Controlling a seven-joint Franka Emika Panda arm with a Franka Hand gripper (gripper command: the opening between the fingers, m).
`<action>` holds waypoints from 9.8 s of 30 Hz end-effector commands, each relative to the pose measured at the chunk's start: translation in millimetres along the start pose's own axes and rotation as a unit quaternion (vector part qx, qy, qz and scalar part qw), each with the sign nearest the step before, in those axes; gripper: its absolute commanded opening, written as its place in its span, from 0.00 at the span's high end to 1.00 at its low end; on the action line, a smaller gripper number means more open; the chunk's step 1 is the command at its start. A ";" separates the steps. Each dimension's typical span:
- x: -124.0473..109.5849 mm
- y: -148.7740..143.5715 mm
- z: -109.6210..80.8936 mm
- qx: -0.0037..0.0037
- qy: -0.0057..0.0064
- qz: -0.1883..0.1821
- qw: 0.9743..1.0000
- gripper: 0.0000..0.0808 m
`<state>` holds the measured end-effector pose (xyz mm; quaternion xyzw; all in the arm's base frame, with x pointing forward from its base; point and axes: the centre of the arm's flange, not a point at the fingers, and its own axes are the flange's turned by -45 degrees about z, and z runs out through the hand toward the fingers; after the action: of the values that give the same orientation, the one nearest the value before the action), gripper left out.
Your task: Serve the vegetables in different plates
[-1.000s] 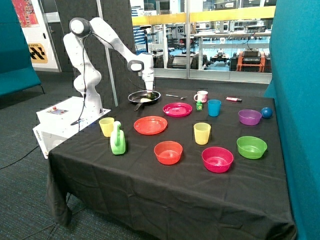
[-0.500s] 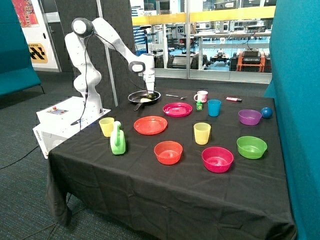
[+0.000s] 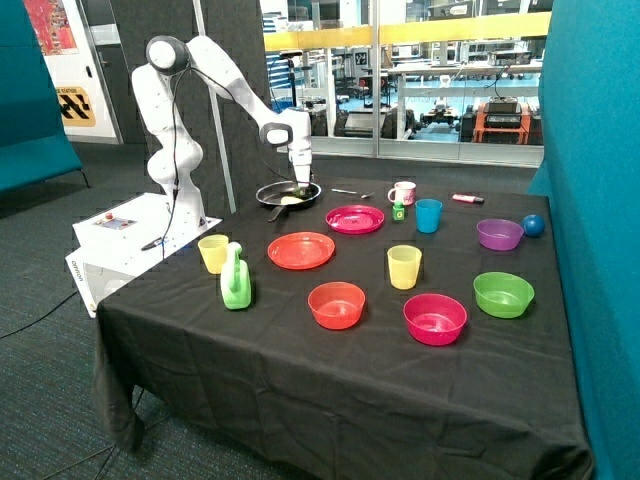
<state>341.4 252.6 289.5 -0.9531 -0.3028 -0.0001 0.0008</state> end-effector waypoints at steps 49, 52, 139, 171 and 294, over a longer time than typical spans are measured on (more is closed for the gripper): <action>-1.1 -1.2 14.0 -0.001 0.000 0.000 1.000 0.82; -1.8 -1.6 14.9 -0.001 0.000 -0.001 1.000 0.85; -52.1 259.4 -101.8 -0.001 0.000 0.225 0.974 1.00; -82.3 389.4 -46.7 -0.001 0.000 0.296 0.955 1.00; -60.1 207.3 -94.2 -0.001 0.000 0.126 0.992 0.29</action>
<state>431.3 22.5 376.9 -0.9831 -0.1833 0.0008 -0.0019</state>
